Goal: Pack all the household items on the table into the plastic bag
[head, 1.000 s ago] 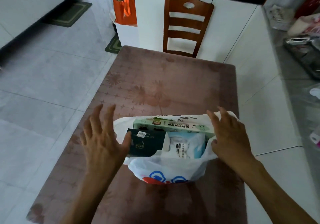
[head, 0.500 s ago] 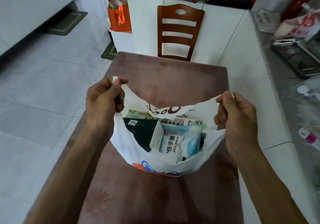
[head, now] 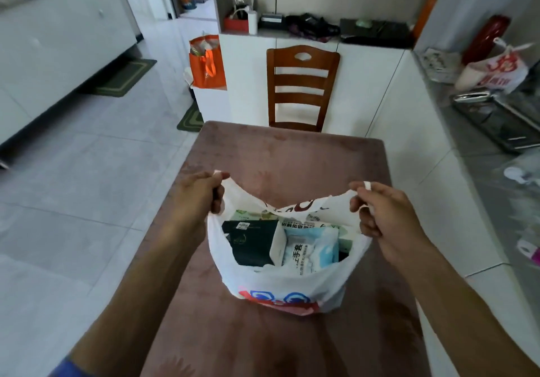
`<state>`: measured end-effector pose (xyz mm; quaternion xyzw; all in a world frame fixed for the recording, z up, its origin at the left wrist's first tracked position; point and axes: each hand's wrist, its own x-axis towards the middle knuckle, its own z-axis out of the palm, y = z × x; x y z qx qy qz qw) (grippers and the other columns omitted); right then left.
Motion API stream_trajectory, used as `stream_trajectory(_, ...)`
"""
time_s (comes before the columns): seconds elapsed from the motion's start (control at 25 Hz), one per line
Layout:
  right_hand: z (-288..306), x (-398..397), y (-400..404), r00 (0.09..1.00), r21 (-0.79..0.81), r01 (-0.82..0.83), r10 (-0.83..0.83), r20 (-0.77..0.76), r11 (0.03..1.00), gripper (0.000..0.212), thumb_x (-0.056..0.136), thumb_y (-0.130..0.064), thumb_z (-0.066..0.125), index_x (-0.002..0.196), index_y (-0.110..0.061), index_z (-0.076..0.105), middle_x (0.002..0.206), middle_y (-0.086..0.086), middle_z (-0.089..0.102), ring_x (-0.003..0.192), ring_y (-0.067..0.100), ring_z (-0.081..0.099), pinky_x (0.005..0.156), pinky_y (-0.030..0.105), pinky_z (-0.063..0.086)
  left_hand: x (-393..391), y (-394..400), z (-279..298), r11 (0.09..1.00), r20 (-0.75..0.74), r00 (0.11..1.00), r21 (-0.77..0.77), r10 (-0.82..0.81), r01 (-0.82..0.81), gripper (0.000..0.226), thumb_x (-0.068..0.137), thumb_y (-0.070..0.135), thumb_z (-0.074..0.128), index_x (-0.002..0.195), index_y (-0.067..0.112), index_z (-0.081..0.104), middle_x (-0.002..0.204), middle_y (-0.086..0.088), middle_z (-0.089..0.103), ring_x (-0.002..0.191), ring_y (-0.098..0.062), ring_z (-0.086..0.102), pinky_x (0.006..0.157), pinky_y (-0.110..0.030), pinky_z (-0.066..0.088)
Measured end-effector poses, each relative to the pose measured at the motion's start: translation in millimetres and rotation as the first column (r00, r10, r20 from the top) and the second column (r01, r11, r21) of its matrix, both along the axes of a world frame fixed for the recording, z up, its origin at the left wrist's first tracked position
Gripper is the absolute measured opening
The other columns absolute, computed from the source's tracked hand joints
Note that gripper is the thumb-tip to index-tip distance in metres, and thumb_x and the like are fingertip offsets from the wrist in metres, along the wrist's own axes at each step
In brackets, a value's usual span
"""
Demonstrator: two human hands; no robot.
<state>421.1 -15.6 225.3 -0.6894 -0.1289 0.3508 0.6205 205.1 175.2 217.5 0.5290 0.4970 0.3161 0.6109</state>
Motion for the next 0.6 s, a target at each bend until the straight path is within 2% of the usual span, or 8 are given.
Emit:
stream_trajectory(0.08,19.7,2.7,26.4,0.999,-0.005,0.004,-0.004,0.04,1.0,0.014,0.096,-0.01,0.052,0.093,-0.007,0.065,0.061,0.004,0.063,0.041,0.01,0.031,0.034,0.02,0.025,29.1,20.1,16.9,0.999,-0.011,0.999,0.008,0.035,-0.035,0.021,0.093,0.01,0.051,0.093,0.005,0.071,0.053,0.0,0.05,0.044,-0.011,0.041,0.042,-0.022,0.036)
stream_trajectory(0.2,40.8,12.9,45.8,0.996,0.005,0.005,-0.005,0.089,1.0,0.011,0.094,-0.016,0.057,0.087,-0.01,0.064,0.067,0.004,0.067,0.04,0.009,0.036,0.034,0.019,0.028,47.9,42.4,33.0,0.995,0.061,0.993,0.023,0.096,-0.098,0.019,0.089,0.009,0.054,0.084,0.005,0.072,0.051,0.0,0.049,0.043,-0.012,0.038,0.04,-0.023,0.034)
stream_trajectory(0.36,42.6,31.5,59.1,0.973,-0.138,0.099,-0.066,0.222,0.985,0.013,0.086,-0.021,0.062,0.077,-0.011,0.066,0.072,0.012,0.067,0.043,0.012,0.036,0.039,0.022,0.03,52.2,61.6,34.0,0.993,0.066,0.991,-0.023,0.113,-0.112,0.016,0.085,0.007,0.058,0.081,0.004,0.073,0.048,-0.001,0.056,0.04,-0.012,0.044,0.039,-0.022,0.038)
stream_trajectory(0.48,30.5,45.5,65.0,0.988,-0.152,0.132,-0.117,0.104,0.979,0.009,0.082,-0.017,0.064,0.08,-0.008,0.065,0.07,0.01,0.065,0.046,0.013,0.038,0.04,0.023,0.031,57.8,59.0,17.1,0.999,-0.016,0.999,-0.032,0.035,-0.035,0.012,0.083,0.008,0.064,0.079,-0.002,0.068,0.052,-0.006,0.055,0.038,-0.013,0.045,0.038,-0.026,0.039)
stream_trajectory(0.6,10.6,55.1,62.2,0.995,-0.23,0.101,-0.094,0.042,0.968,0.013,0.084,-0.013,0.063,0.091,-0.003,0.065,0.073,0.01,0.065,0.056,0.018,0.047,0.05,0.027,0.043,59.5,55.2,-3.7,0.997,-0.105,0.992,0.011,-0.072,0.074,0.011,0.087,0.006,0.061,0.085,-0.002,0.067,0.063,-0.012,0.058,0.046,-0.016,0.05,0.047,-0.029,0.041)
